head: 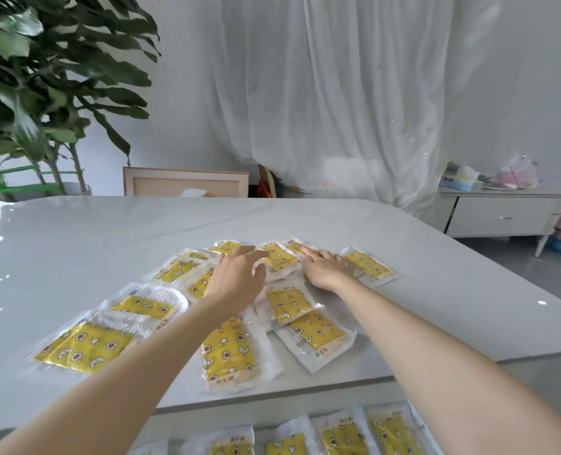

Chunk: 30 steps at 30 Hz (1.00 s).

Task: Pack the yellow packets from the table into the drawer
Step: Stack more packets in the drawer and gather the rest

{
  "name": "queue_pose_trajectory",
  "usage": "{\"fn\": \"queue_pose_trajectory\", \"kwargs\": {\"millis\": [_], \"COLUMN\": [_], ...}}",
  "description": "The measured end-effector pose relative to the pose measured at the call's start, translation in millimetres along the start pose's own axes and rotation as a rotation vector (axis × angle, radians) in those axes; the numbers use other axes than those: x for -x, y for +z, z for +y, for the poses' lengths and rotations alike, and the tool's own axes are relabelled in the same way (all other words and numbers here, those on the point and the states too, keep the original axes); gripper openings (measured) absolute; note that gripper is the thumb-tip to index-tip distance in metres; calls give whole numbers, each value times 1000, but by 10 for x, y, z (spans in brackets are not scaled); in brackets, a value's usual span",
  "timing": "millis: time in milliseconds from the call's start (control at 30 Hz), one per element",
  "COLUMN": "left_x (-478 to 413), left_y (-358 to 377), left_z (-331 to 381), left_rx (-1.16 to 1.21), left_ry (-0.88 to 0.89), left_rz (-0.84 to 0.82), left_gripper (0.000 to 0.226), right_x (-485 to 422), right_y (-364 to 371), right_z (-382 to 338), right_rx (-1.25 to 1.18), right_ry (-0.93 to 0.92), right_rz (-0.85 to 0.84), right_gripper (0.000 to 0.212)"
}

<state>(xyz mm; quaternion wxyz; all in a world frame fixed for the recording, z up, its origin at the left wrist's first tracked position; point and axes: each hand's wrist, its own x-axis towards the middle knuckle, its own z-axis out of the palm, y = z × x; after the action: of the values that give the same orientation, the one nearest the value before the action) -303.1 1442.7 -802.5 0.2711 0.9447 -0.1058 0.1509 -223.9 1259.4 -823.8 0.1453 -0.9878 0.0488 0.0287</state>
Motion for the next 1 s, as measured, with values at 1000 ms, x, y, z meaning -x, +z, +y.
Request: {"fn": "queue_pose_trajectory", "kwargs": {"millis": [1000], "left_x": [1325], "left_y": [-584], "left_z": [148], "left_rx": [-242], "left_ry": [76], "left_rz": [-349], "left_gripper": [52], "right_x": [1642], "right_y": [-210], "right_z": [-84], "right_rx": [-150], "right_ry": [-421], "right_rz": [-24], "right_gripper": [41]}}
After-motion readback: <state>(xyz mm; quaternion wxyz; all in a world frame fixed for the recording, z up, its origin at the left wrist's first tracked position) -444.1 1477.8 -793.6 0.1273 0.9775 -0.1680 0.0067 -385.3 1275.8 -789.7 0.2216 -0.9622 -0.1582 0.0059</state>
